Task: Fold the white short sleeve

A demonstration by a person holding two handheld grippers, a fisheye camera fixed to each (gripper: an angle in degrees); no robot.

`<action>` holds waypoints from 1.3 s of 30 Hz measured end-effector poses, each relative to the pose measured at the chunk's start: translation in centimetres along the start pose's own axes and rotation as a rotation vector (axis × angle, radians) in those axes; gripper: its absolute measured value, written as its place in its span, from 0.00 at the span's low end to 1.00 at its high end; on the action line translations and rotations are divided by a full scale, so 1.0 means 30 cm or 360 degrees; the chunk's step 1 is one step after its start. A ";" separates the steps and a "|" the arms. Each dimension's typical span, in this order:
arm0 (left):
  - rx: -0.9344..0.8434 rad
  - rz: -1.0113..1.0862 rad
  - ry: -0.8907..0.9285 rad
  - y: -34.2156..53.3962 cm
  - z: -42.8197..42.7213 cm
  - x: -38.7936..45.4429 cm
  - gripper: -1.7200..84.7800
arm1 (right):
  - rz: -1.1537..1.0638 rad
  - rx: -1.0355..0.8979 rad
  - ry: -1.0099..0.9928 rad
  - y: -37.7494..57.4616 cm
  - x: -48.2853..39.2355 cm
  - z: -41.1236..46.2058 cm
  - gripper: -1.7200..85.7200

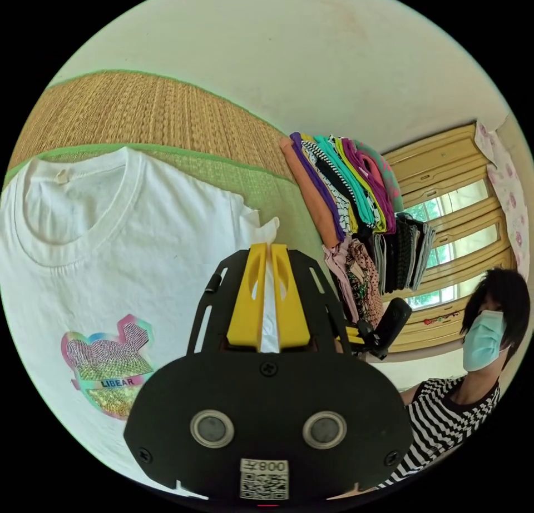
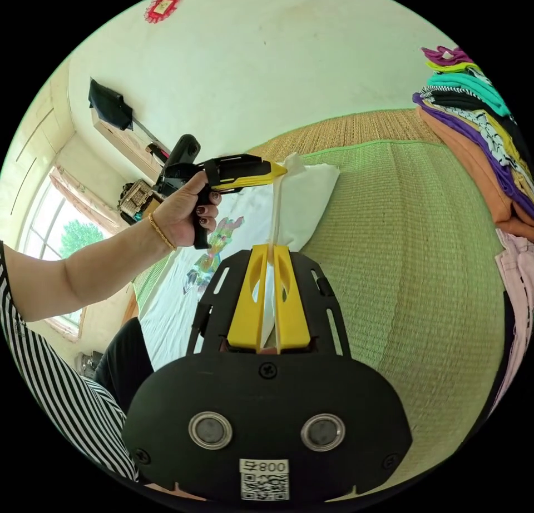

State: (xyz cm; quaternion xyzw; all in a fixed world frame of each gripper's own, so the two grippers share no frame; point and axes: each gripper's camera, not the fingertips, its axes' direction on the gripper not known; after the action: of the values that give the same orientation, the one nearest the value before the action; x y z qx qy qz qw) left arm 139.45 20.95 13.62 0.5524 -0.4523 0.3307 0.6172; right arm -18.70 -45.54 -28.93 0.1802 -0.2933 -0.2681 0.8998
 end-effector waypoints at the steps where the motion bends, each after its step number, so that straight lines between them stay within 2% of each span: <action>1: 0.0000 -0.0039 0.0010 0.015 -0.014 -0.042 0.04 | -0.0005 -0.0029 -0.0028 -0.005 0.002 0.022 0.04; 8: -0.0038 -0.0192 -0.0113 0.080 -0.056 -0.222 0.04 | -0.0009 -0.0181 -0.0110 -0.029 0.024 0.133 0.04; 15: 0.0039 -0.0232 -0.0184 0.099 -0.106 -0.273 0.05 | -0.0028 -0.0278 -0.0229 -0.056 0.044 0.194 0.04; 22: 0.0065 -0.0005 -0.0258 0.095 -0.105 -0.183 0.04 | -0.0078 -0.0325 -0.0399 -0.086 0.036 0.230 0.03; 29: -0.0210 0.0220 -0.0402 0.061 0.059 -0.106 0.03 | 0.0009 -0.0161 -0.0122 -0.097 0.078 0.150 0.02; 31: -0.0260 0.0244 -0.0531 0.048 0.095 -0.104 0.02 | 0.0058 -0.0250 -0.0102 -0.098 0.106 0.182 0.02; 39: -0.0289 0.0390 -0.0658 0.032 0.147 -0.074 0.02 | 0.0097 -0.0379 -0.0129 -0.114 0.130 0.236 0.02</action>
State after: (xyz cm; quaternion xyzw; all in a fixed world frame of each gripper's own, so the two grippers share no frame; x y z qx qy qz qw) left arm 136.90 16.99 11.86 0.4917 -0.6603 0.2410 0.5139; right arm -21.74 -51.73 -23.49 0.0522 -0.3008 -0.2807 0.9099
